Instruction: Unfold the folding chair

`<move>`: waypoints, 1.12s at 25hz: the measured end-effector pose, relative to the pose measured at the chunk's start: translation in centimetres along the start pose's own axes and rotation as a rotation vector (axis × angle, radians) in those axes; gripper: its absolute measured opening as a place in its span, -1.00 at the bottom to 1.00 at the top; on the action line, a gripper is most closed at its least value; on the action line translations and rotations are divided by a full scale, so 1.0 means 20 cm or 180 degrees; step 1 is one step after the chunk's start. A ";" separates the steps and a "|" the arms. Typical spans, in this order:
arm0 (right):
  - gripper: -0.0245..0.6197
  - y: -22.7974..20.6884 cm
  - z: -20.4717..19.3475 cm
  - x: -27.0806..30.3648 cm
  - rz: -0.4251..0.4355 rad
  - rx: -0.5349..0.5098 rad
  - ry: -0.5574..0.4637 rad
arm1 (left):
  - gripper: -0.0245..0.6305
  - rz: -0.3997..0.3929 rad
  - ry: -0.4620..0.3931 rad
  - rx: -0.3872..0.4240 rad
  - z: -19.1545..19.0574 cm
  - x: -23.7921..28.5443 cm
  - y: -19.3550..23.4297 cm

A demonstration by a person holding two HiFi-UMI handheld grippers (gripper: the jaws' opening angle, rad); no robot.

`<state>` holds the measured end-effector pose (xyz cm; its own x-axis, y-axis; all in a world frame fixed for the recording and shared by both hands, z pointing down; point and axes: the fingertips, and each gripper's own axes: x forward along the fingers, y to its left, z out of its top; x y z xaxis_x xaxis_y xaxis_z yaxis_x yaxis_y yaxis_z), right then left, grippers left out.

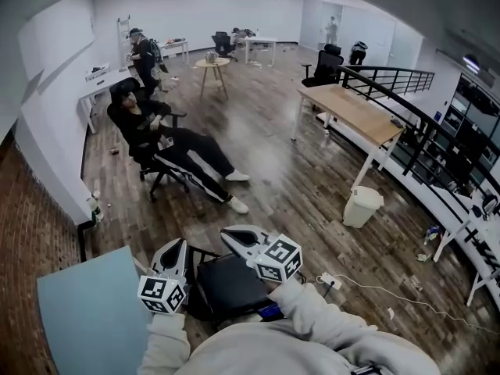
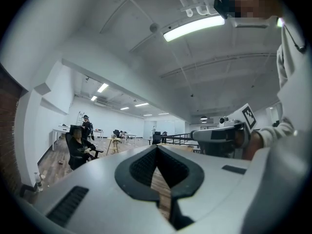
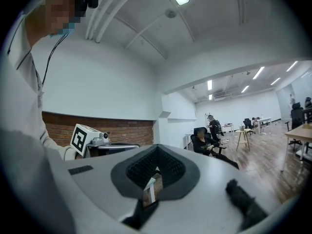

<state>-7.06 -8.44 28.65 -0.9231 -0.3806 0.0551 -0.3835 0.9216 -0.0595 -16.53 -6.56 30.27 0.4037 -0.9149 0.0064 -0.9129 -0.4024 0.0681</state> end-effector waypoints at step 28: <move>-0.91 0.09 0.02 0.00 0.0130 -0.0150 -0.0005 | -0.90 -0.0061 -0.0052 0.0096 -0.01 -0.05 -0.08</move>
<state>-7.79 -6.82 28.05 -0.9380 -0.3427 0.0522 -0.3438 0.9389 -0.0148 -15.48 -4.91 30.26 0.4202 -0.9074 -0.0108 -0.9066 -0.4203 0.0380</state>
